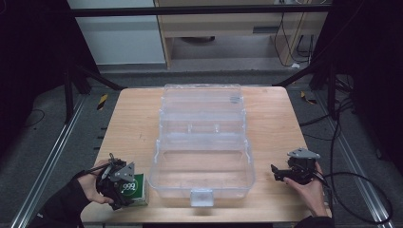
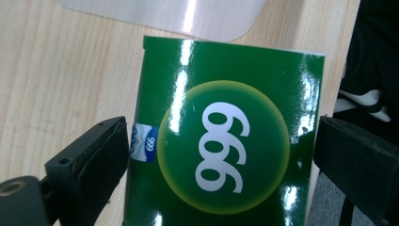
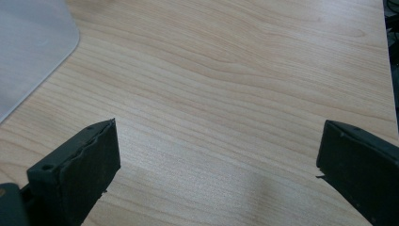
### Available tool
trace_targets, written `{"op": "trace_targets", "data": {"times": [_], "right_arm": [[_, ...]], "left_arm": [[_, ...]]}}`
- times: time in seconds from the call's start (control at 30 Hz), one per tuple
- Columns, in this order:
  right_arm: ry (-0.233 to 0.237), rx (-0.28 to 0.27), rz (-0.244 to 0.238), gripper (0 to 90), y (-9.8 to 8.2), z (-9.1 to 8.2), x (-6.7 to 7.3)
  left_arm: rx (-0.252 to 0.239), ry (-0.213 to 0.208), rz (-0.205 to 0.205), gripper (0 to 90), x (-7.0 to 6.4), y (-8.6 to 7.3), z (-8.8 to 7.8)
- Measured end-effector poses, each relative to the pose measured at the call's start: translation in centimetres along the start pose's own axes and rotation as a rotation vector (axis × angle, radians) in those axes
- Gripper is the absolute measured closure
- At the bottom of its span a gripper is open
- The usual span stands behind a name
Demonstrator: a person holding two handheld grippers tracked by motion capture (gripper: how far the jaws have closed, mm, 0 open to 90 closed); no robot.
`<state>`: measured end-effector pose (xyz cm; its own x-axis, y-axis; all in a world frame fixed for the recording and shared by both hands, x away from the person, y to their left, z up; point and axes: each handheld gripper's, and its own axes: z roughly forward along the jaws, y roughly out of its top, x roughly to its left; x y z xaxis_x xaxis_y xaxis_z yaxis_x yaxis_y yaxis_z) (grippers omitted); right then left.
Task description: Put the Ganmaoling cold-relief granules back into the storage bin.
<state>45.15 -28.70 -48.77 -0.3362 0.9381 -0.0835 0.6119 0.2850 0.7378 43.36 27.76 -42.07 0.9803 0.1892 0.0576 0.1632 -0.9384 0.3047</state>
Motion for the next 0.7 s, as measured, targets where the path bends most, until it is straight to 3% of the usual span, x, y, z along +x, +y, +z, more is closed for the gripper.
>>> {"op": "trace_targets", "data": {"times": [0.33,0.7], "right_arm": [[0.008,0.010,0.001,0.4,-0.1,0.2,0.0],[0.012,0.017,-0.009,0.4,-0.2,0.3,0.0]], "left_arm": [[0.042,-0.040,0.005,9.1,0.5,0.0,1.5],[0.055,-0.050,0.006,13.7,0.6,0.2,1.4]]}}
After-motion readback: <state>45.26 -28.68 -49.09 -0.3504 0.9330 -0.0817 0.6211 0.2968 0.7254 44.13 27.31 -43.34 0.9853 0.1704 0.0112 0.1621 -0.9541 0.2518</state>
